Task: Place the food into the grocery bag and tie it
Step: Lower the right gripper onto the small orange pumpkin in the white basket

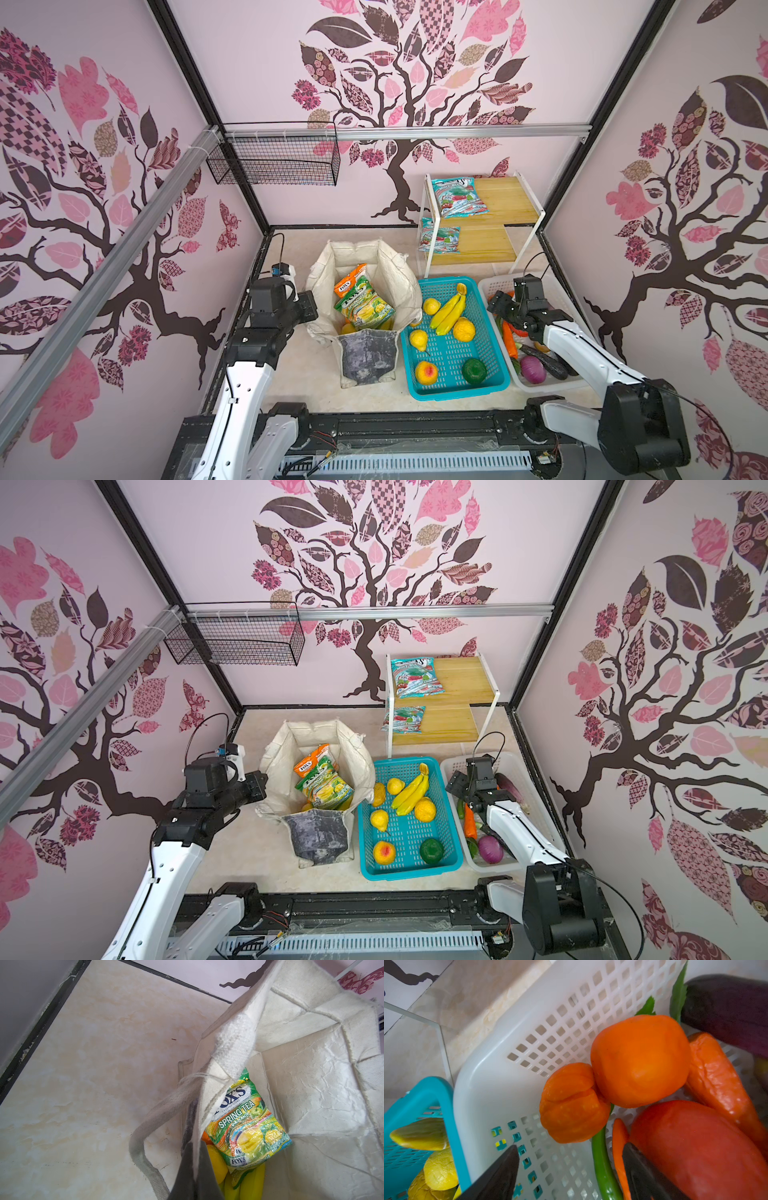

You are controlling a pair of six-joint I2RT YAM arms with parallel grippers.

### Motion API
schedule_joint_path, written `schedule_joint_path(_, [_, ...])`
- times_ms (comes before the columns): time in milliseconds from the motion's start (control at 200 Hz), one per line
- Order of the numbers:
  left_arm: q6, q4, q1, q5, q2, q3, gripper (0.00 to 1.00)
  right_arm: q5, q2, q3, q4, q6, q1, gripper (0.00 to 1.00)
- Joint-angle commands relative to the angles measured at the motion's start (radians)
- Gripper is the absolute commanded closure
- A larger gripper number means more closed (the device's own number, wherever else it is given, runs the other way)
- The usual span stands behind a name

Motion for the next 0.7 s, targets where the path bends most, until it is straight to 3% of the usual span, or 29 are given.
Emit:
schedule_joint_path(0, [0.008,0.018,0.003,0.006,-0.002,-0.023,1.0,-0.021,0.033,0.016,0.022,0.008,-0.008,0.18])
schedule_joint_path(295, [0.008,0.018,0.003,0.006,-0.003,-0.023,1.0,-0.104,0.079,-0.011,0.096,0.061,-0.041,0.2])
schedule_joint_path(695, [0.009,0.019,0.004,0.003,-0.005,-0.022,1.0,-0.1,0.022,-0.055,0.119,0.125,-0.081,0.26])
